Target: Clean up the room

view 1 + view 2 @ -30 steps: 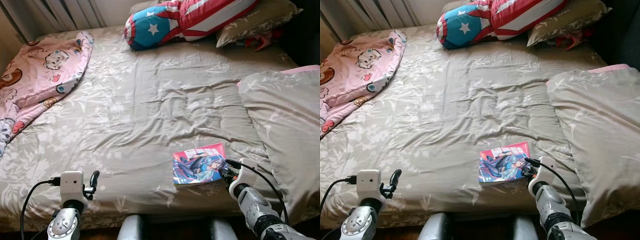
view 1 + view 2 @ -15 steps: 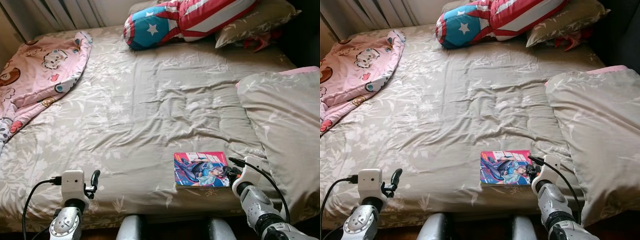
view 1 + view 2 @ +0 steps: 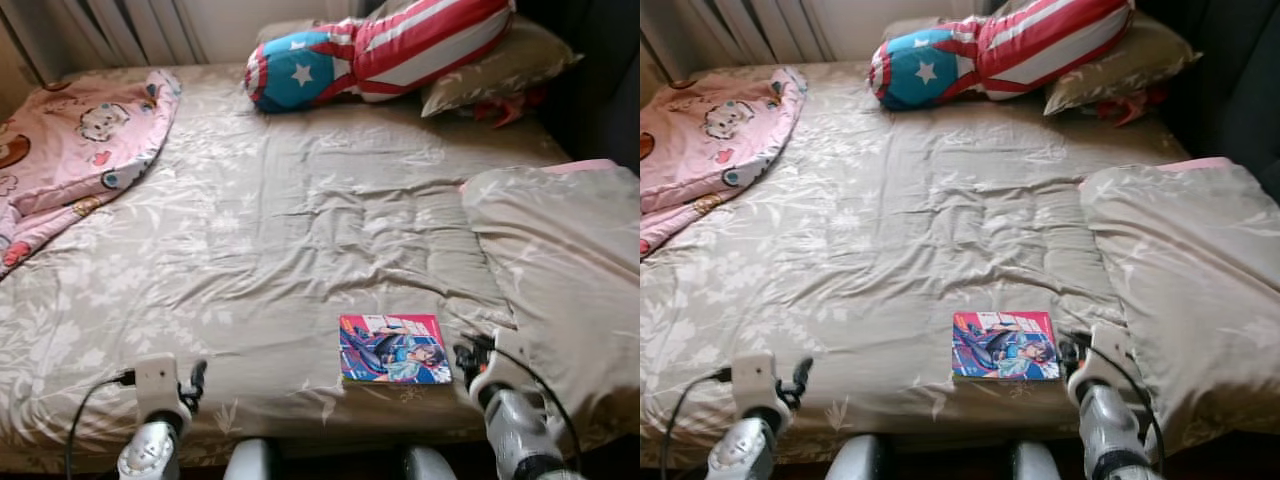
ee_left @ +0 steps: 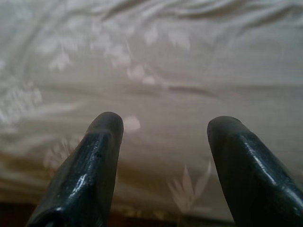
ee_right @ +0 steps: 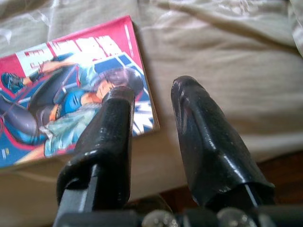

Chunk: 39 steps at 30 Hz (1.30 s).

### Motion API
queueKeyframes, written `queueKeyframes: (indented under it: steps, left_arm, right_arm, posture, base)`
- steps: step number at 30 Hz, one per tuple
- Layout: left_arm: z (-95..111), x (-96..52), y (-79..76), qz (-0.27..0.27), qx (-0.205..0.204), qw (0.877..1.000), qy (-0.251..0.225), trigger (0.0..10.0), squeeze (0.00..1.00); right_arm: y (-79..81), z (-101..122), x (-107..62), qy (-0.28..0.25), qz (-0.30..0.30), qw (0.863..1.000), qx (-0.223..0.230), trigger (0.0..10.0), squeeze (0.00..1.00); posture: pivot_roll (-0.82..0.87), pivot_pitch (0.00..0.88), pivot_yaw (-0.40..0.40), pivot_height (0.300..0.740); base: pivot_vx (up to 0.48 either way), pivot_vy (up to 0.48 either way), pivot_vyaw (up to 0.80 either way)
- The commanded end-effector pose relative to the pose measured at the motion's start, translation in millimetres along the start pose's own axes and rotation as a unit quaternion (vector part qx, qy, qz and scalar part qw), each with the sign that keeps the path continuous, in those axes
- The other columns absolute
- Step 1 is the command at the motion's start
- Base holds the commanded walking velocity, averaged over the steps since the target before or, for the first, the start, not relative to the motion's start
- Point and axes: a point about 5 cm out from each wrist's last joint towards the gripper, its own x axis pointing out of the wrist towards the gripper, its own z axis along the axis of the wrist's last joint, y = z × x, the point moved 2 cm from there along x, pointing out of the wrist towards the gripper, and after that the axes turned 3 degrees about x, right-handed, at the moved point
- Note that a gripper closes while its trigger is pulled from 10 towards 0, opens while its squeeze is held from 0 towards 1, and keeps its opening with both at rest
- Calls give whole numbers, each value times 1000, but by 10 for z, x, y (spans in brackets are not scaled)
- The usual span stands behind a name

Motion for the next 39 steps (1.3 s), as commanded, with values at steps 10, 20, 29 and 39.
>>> queueKeyframes:
  steps: [10,20,29,39]
  left_arm:
    - [-341,-37,30,6,3,996,84,10000,0]
    - [-465,-58,51,1,24,991,131,10000,0]
    - [-658,-148,-52,-9,33,983,181,10000,0]
    - [-791,-234,-51,-12,38,977,209,10000,0]
  right_arm:
    - [-179,-546,-235,69,-56,996,1,10000,0]
    - [-238,-872,-388,134,-81,988,1,10000,0]
    - [-341,-892,-430,154,-78,985,-24,10000,0]
    - [-405,-868,-430,163,-91,982,-27,10000,0]
  posture:
    - [-105,0,27,677]
    - [-152,0,39,740]
    - [-166,0,37,740]
    - [-159,0,30,740]
  base:
    - [0,0,0]
    - [0,0,0]
    - [0,0,0]
    - [0,0,0]
